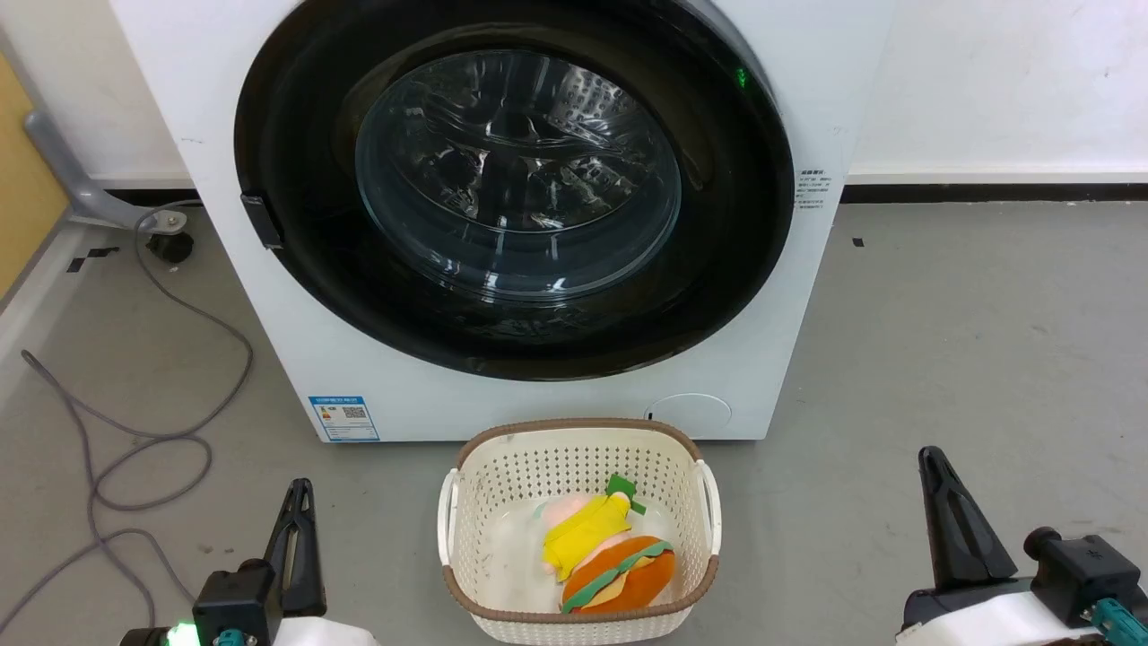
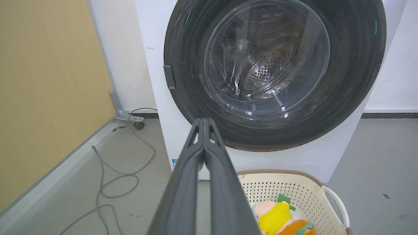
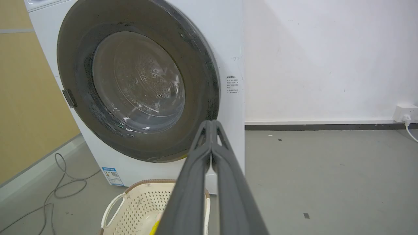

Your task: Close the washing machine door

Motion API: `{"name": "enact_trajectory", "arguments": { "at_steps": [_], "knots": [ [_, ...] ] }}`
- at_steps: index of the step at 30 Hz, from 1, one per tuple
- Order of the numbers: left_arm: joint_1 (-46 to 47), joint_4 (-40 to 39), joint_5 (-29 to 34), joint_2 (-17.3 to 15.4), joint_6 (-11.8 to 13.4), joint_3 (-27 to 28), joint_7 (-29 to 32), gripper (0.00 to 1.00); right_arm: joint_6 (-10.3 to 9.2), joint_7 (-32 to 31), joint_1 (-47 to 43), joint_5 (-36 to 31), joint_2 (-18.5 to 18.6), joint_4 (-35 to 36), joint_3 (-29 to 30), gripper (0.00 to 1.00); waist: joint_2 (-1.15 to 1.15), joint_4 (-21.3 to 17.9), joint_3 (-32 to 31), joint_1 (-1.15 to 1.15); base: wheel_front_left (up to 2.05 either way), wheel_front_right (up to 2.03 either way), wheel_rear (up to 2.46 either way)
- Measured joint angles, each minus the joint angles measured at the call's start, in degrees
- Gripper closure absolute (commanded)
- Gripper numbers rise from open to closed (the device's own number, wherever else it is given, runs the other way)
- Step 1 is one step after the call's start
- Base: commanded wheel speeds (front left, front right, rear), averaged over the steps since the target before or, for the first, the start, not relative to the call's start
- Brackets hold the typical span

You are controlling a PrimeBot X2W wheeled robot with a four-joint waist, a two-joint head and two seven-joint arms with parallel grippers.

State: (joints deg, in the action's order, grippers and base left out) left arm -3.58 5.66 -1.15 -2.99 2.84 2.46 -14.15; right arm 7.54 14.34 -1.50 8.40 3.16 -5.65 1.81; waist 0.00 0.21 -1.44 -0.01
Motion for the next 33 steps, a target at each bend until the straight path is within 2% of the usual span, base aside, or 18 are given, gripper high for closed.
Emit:
{"name": "enact_trajectory", "arguments": {
  "at_steps": [33],
  "knots": [
    [0.3,-1.4,0.0,0.0,-0.6,-0.6,3.6,1.0,0.0,-3.7,0.0,-2.1,0.0,1.2,-0.4,1.0,0.0,-0.1,0.4,0.0,0.0,0.0,0.0]
  ]
}}
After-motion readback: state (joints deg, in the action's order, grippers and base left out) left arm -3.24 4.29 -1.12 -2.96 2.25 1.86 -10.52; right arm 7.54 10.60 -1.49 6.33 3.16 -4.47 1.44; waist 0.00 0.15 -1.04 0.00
